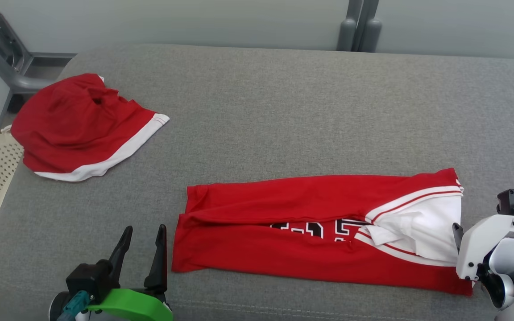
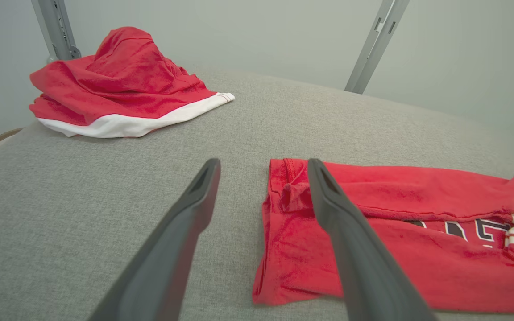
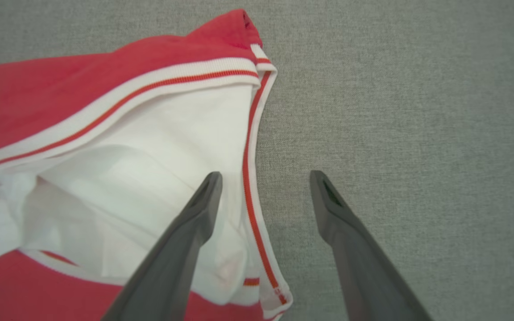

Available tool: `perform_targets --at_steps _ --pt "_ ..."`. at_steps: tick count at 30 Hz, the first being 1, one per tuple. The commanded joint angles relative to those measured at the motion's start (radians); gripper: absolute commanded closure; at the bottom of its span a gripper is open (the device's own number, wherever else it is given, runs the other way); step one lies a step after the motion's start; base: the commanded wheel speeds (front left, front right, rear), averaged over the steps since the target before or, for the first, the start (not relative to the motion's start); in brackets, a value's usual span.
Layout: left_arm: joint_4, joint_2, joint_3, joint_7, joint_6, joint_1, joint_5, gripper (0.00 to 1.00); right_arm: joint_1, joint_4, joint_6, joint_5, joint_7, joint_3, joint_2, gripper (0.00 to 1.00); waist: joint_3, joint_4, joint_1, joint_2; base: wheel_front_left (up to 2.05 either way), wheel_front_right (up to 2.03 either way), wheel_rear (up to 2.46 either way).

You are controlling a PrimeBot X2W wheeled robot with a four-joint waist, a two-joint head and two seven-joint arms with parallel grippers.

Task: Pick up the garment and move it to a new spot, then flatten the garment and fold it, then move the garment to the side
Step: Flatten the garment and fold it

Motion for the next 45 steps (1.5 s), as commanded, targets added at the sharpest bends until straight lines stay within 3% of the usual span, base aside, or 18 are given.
perform_targets --at_steps 1,20,21,22,31,45 --pt "0.004 -0.005 0.001 -0.006 -0.006 -0.020 0.007 0.00 -0.022 0.007 -0.001 0.008 0.000 -0.001 -0.004 0.00 0.029 0.027 0.0000 -0.0001 0.00 0.00 0.00" --pt "0.027 -0.011 -0.012 -0.007 -0.019 -0.053 0.011 0.00 -0.053 0.122 0.000 0.069 0.073 0.018 0.036 0.00 0.063 0.051 0.0000 -0.0001 0.00 0.00 0.00" --pt "0.029 -0.011 -0.012 -0.007 -0.019 -0.054 0.010 0.00 -0.059 0.120 0.001 0.069 0.071 0.013 0.038 0.53 0.064 0.051 0.0000 -0.0001 0.00 0.00 0.00" --pt "0.031 -0.011 -0.012 -0.007 -0.019 -0.055 0.008 0.00 -0.068 0.116 0.001 0.066 0.064 0.006 0.038 1.00 0.065 0.050 0.0000 -0.0001 0.00 0.00 0.00" --pt "0.040 -0.006 -0.012 -0.006 -0.015 -0.060 0.002 0.00 -0.095 0.091 -0.001 0.028 0.067 -0.081 0.033 1.00 0.055 0.040 0.0000 -0.0001 0.00 0.00 0.00" --pt "0.033 0.002 -0.015 -0.005 -0.007 -0.051 -0.001 0.00 -0.066 -0.079 -0.001 -0.015 0.121 -0.346 0.036 1.00 0.038 0.020 0.0000 -0.0001 0.00 0.00 0.00"
